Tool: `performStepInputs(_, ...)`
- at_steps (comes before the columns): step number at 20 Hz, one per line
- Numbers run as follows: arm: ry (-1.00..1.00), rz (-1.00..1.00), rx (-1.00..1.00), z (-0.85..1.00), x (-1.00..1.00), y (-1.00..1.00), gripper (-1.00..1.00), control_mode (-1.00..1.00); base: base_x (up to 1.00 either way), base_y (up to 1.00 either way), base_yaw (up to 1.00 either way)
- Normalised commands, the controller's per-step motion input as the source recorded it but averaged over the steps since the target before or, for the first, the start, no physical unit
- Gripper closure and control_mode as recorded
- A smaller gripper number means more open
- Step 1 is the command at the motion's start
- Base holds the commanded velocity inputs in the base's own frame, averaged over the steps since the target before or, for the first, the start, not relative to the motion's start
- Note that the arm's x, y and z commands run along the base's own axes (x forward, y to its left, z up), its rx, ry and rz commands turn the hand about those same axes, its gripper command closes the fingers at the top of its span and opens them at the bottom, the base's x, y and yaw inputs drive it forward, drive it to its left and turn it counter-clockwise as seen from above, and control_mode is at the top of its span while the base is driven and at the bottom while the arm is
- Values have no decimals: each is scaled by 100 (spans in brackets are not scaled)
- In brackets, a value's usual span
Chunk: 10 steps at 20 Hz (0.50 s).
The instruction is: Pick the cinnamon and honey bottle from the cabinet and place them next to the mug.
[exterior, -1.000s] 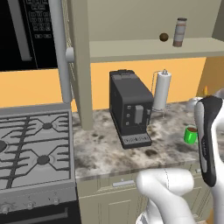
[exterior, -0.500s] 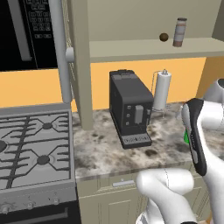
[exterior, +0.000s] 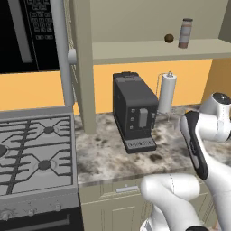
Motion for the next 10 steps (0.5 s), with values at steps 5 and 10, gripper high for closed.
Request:
performStepInputs(5, 0, 5, 0, -16, 35, 0, 100, -100, 0, 0, 0)
performStepInputs(10, -1, 0, 0, -4, 13, -11, 100, -100, 0, 0, 0)
